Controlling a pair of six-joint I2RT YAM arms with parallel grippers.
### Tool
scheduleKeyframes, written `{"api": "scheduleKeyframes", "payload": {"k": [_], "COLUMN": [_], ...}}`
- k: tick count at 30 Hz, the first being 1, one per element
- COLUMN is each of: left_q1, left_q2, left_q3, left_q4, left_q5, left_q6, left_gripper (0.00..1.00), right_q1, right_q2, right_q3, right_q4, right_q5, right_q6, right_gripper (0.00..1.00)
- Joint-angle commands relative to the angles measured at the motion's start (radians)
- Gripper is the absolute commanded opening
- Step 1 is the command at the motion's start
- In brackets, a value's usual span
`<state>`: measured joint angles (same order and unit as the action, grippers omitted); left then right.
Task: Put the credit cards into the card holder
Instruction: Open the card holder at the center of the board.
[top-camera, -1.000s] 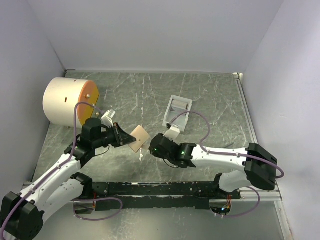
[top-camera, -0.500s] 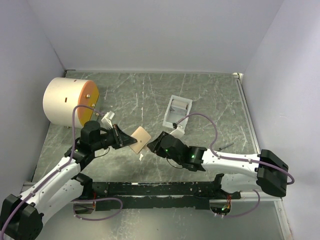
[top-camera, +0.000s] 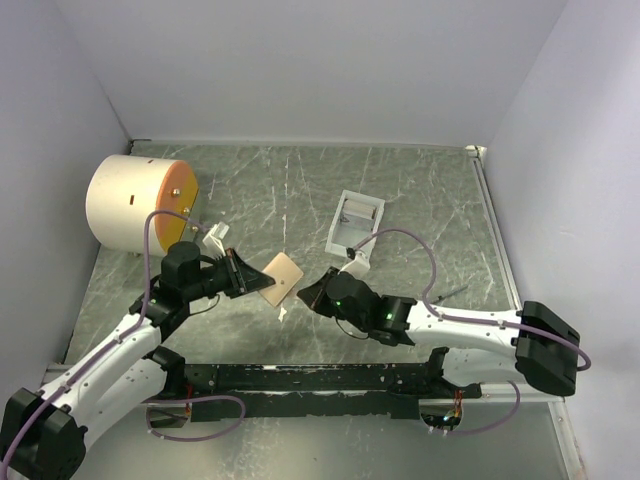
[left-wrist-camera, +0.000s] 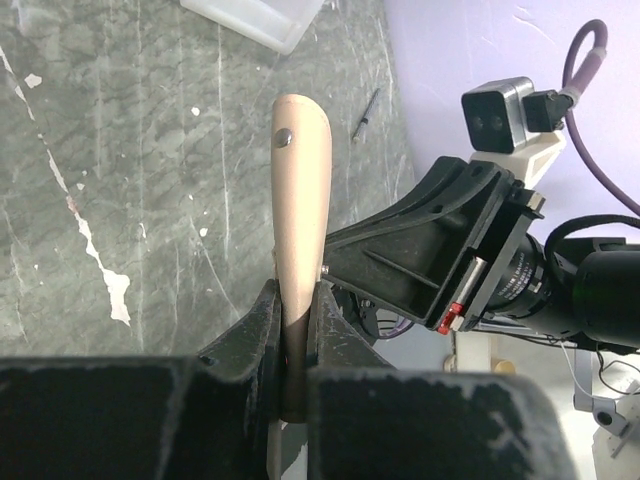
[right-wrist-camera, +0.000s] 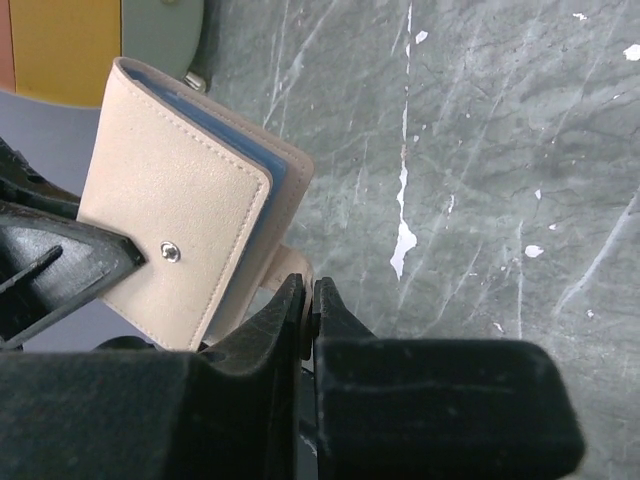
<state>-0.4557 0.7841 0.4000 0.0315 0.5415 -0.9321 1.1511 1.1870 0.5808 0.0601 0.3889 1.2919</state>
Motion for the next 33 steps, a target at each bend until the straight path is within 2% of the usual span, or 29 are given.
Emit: {"api": "scheduleKeyframes", "payload": {"k": [1, 3, 8, 10, 17, 24, 33], "left_q1": [-0.005, -0.005, -0.005, -0.005, -0.005, -0.005, -0.005], "left_q2": [0.014, 0.031, 0.059, 0.071, 0.111, 0.135, 0.147], "left_q3": [0.001, 0.007, 0.032, 0.052, 0.069, 0.078, 0.063], "left_q4": [-0.019, -0.044, -0.163, -0.237, -0.273, -0.28, -0.213], "left_q5": [-0.029, -0.041, -0.121, -0.188, -0.196, -0.182, -0.118], "left_q6": [0.01, 0.02, 0.046, 0.062, 0.102, 0.121, 0.116], "left_gripper": [0.12, 0.2, 0.55, 0.6, 0.62, 0.64, 0.66], "right_q1": [-0.005, -0.005, -0.006, -0.007, -0.085, -0.097, -0.097], "right_q2": [-0.038, -0.037, 0.01, 0.031, 0.068, 0.066, 0.017], "right_q3": [-0.034, -0.033, 0.027, 0.039, -0.019, 0.028, 0.049], "right_q4": [0.05, 0.036, -0.067, -0.106, -0.039, -0.059, -0.027], "right_q5": [0.038, 0.048, 0.077, 0.089, -0.037, -0.068, -0.146], "right_q6": [-0.065, -0.088, -0.189, -0.206, -0.272, -0.378, -0.323], "right_gripper": [0.0, 0.0, 0.0, 0.0, 0.0, 0.0, 0.0]}}
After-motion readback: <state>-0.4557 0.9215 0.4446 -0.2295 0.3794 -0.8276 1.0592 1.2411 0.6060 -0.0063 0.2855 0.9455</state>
